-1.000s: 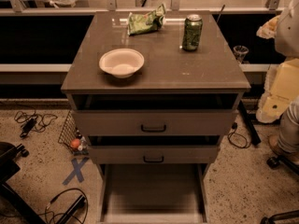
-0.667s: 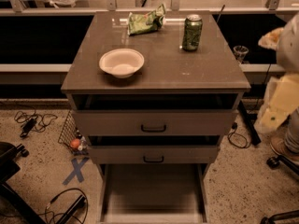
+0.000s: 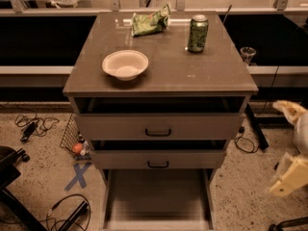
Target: Close bottom drawer
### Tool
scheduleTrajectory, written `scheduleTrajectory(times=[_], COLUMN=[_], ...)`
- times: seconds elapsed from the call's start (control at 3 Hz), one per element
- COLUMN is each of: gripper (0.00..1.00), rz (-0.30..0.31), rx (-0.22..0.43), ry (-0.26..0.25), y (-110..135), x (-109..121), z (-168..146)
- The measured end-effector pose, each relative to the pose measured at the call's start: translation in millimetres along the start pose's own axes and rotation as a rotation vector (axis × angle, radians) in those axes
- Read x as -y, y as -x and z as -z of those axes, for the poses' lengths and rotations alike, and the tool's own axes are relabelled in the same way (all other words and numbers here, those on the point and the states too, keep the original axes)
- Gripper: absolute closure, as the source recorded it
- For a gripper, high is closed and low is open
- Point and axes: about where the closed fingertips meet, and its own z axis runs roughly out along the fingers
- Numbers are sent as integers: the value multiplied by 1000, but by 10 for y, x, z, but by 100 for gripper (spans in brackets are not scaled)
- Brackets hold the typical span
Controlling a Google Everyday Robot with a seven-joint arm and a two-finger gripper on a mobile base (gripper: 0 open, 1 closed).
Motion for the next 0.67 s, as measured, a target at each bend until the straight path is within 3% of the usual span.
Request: scheduleTrajectory(times=[0.67], gripper=[0], rz=[-54], rx=[160], ry=[1], y=[-896], x=[-499], z=[-1217])
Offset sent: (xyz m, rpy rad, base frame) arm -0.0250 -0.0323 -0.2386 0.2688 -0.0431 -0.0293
